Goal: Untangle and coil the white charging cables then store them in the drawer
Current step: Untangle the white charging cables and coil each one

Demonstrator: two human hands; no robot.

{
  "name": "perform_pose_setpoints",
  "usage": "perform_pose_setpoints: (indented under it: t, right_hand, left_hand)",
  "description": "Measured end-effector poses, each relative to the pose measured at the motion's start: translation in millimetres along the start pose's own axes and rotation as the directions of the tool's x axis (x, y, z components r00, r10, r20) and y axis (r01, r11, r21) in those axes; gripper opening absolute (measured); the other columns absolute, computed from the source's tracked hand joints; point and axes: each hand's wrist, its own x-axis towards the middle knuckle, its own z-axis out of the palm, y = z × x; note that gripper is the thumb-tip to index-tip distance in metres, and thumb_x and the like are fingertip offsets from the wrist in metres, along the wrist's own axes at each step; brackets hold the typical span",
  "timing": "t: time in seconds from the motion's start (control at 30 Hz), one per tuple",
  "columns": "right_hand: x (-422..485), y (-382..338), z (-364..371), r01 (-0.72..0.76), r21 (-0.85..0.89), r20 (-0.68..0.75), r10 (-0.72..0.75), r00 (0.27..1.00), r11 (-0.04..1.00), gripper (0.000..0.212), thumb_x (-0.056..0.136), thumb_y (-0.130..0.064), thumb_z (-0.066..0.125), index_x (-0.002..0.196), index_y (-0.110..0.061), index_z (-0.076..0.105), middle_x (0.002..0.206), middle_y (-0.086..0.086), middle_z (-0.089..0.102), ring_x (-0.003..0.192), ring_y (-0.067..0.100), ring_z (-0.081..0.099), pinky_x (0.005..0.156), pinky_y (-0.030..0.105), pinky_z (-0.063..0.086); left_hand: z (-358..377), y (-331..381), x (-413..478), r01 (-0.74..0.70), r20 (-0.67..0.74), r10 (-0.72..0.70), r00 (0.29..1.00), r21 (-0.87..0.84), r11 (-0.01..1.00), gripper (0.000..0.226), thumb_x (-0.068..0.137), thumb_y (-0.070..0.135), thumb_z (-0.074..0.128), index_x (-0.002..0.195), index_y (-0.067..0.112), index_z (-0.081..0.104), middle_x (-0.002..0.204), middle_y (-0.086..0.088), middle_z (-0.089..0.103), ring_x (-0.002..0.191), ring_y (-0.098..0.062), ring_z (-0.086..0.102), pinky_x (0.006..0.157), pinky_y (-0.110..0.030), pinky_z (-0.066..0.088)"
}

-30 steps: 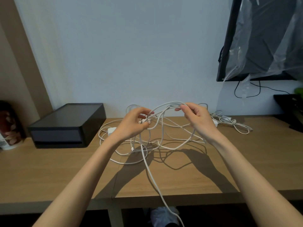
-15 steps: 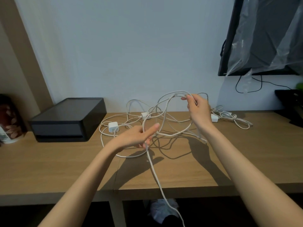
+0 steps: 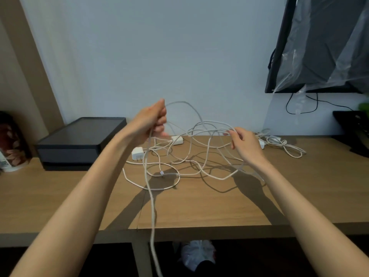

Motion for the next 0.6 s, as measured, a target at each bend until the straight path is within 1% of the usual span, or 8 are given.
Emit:
perform_pose_setpoints:
  t: [0.03,0.1,0.13,0.2,0.33,0.4,0.5,0.6]
  right_hand:
    - [-1.9,0.8,-2.2,-0.016,-0.082,0.029,0.019,0.999,0.996,0.034,0.100,-0.024,0.041,0.071,-0.019,0.057,0.060,-0.002,0.056,0.063,0.018,0.055,0.060,0.034,0.036]
    - [-4.4,-0.2,-2.2,-0.022,-0.228,0.074,0.040,0.996,0.974,0.022,0.098,-0.021,0.044,0.093,-0.010,0.062,0.088,0.006,0.064,0.086,0.025,0.057,0.070,0.034,0.039]
    - [-5.9,-3.1,-1.4,-0.006,-0.254,0.086,0.029,0.996,0.967,0.021,0.097,-0.021,0.047,0.109,-0.008,0.058,0.109,0.008,0.061,0.105,0.026,0.053,0.082,0.035,0.040]
    - [-10.3,-16.9,-0.1,0.040,-0.213,0.056,-0.029,0.998,0.976,0.041,0.095,-0.027,0.053,0.130,-0.010,0.042,0.133,0.005,0.044,0.126,0.021,0.036,0.098,0.033,0.033]
    - [-7.8,-51.6,0.5,0.196,-0.037,0.035,-0.194,0.980,0.980,0.056,0.097,-0.036,0.049,0.145,-0.019,0.026,0.150,-0.002,0.032,0.135,0.015,0.027,0.106,0.036,0.029]
    - [-2.5,-58.4,1.0,0.271,-0.091,0.086,-0.263,0.961,0.958,0.044,0.100,-0.036,0.041,0.142,-0.023,0.035,0.145,-0.004,0.040,0.132,0.016,0.031,0.105,0.038,0.030]
    - [2.6,-55.3,-1.0,0.383,-0.270,0.091,-0.373,0.923,0.883,0.025,0.102,-0.034,0.035,0.110,-0.025,0.056,0.112,-0.008,0.058,0.108,0.017,0.047,0.085,0.037,0.033]
    - [5.4,-44.8,-3.4,0.394,-0.241,0.035,-0.398,0.917,0.887,0.025,0.102,-0.028,0.036,0.086,-0.024,0.054,0.084,-0.010,0.059,0.081,0.014,0.054,0.071,0.033,0.035]
  left_hand:
    - [0.5,6.6,4.3,-0.028,-0.006,0.028,1.000,0.020,0.999,0.040,0.101,0.042,0.030,0.068,0.021,0.034,0.051,0.009,0.030,0.038,-0.004,0.026,0.033,-0.014,0.033]
    - [5.6,15.5,11.5,-0.057,0.010,0.057,0.998,0.074,0.996,0.039,0.102,0.041,0.031,0.068,0.022,0.035,0.050,0.012,0.029,0.038,-0.002,0.018,0.032,-0.012,0.015]
    - [9.5,18.0,13.9,-0.061,0.033,0.057,0.998,0.110,0.992,0.038,0.102,0.040,0.032,0.068,0.022,0.037,0.049,0.012,0.029,0.039,-0.002,0.018,0.032,-0.012,0.012]
    - [17.9,20.5,16.7,-0.072,0.095,0.053,0.994,0.203,0.977,0.037,0.102,0.039,0.034,0.069,0.022,0.042,0.049,0.012,0.027,0.039,-0.002,0.018,0.033,-0.013,0.011]
    - [32.7,26.8,8.5,-0.122,0.235,0.029,0.971,0.393,0.911,0.036,0.100,0.037,0.039,0.078,0.017,0.057,0.055,0.008,0.029,0.044,-0.005,0.020,0.038,-0.015,0.015]
    - [37.7,29.4,0.8,-0.152,0.287,0.016,0.958,0.456,0.877,0.037,0.100,0.037,0.039,0.082,0.014,0.062,0.058,0.006,0.030,0.047,-0.007,0.021,0.040,-0.016,0.018]
    - [36.6,28.1,-6.6,-0.193,0.275,0.056,0.960,0.503,0.843,0.037,0.100,0.036,0.040,0.086,0.014,0.067,0.063,0.004,0.033,0.049,-0.008,0.024,0.043,-0.016,0.022]
    - [26.1,18.9,-9.0,-0.199,0.197,0.111,0.974,0.509,0.837,0.033,0.099,0.036,0.043,0.095,0.018,0.071,0.059,0.007,0.036,0.050,-0.008,0.027,0.047,-0.019,0.023]
